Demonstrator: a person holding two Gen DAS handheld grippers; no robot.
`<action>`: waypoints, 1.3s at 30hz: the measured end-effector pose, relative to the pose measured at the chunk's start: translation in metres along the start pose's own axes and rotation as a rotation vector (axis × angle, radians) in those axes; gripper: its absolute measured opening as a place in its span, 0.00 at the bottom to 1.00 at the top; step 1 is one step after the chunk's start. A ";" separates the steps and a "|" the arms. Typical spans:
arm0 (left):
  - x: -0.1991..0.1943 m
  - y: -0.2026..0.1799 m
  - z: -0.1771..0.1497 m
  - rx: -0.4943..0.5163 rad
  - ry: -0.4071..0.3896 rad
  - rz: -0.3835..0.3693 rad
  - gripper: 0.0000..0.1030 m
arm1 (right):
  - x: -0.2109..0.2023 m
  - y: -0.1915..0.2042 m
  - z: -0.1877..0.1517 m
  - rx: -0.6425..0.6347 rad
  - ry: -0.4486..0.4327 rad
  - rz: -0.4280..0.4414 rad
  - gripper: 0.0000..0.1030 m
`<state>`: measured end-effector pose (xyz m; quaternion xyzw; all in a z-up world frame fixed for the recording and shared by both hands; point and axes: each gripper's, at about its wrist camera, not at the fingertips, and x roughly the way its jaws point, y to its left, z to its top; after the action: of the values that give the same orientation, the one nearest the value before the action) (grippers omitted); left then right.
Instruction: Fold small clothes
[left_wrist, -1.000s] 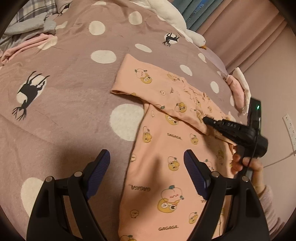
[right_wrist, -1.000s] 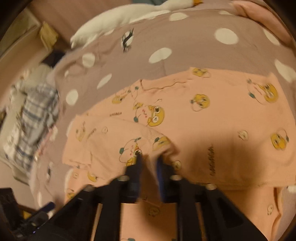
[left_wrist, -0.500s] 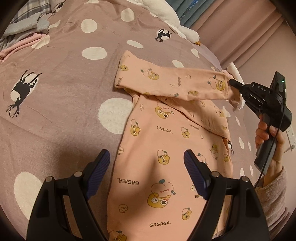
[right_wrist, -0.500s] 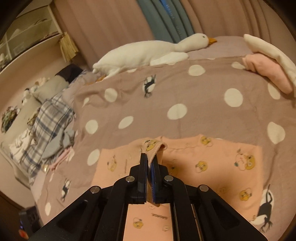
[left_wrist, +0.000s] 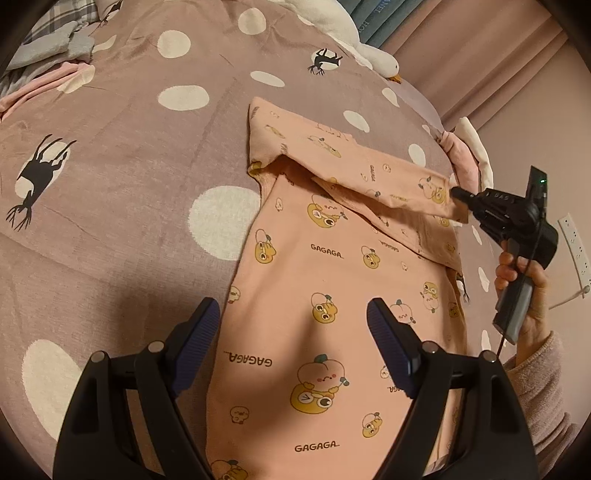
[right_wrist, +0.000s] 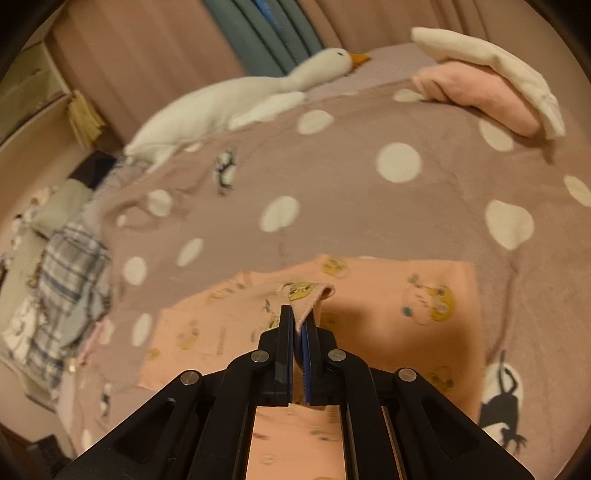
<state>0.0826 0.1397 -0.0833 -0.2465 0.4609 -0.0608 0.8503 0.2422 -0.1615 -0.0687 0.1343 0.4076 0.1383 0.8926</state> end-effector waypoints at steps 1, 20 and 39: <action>0.001 0.000 0.000 0.002 0.003 0.002 0.79 | 0.002 -0.005 -0.001 0.013 0.004 -0.010 0.05; 0.002 -0.008 -0.003 0.042 0.008 0.031 0.79 | 0.021 -0.012 -0.021 -0.114 0.019 -0.340 0.08; -0.006 -0.018 -0.006 0.081 -0.005 0.044 0.79 | 0.034 -0.037 -0.022 -0.076 0.088 -0.346 0.19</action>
<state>0.0768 0.1238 -0.0731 -0.2016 0.4612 -0.0600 0.8620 0.2515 -0.1807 -0.1188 0.0222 0.4577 0.0038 0.8888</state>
